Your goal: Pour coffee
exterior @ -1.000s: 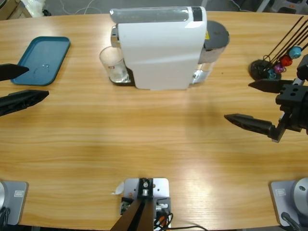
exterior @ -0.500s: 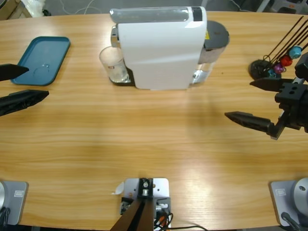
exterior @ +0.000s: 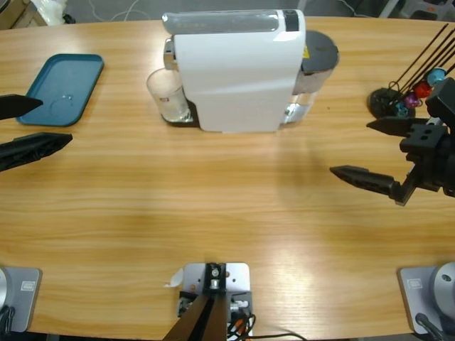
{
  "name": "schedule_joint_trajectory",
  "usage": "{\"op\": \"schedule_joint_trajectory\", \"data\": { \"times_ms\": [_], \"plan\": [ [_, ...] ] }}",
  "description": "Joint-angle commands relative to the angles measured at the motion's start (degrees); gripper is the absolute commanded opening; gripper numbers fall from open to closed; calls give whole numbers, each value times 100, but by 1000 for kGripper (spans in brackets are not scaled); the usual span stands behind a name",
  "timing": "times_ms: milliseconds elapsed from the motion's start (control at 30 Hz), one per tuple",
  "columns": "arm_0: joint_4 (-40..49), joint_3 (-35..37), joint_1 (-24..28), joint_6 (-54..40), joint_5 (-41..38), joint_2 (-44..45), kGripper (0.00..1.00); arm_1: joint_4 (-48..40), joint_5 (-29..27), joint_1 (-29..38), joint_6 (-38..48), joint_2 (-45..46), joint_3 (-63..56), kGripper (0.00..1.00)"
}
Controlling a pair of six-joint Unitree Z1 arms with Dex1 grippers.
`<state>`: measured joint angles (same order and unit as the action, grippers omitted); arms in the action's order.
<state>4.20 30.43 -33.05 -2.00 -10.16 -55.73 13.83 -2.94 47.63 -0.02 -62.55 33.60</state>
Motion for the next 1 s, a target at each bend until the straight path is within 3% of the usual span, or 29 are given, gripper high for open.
{"op": "schedule_joint_trajectory", "data": {
  "times_ms": [33, 1000],
  "plan": [
    [-68, -187, -52, -10, 50, -175, 968, 93, -66, 69, -42, -133, -117, 1000],
    [-68, -152, -52, -2, 32, -334, 968, 155, -66, 69, -78, -205, -71, 1000]
  ]
}}
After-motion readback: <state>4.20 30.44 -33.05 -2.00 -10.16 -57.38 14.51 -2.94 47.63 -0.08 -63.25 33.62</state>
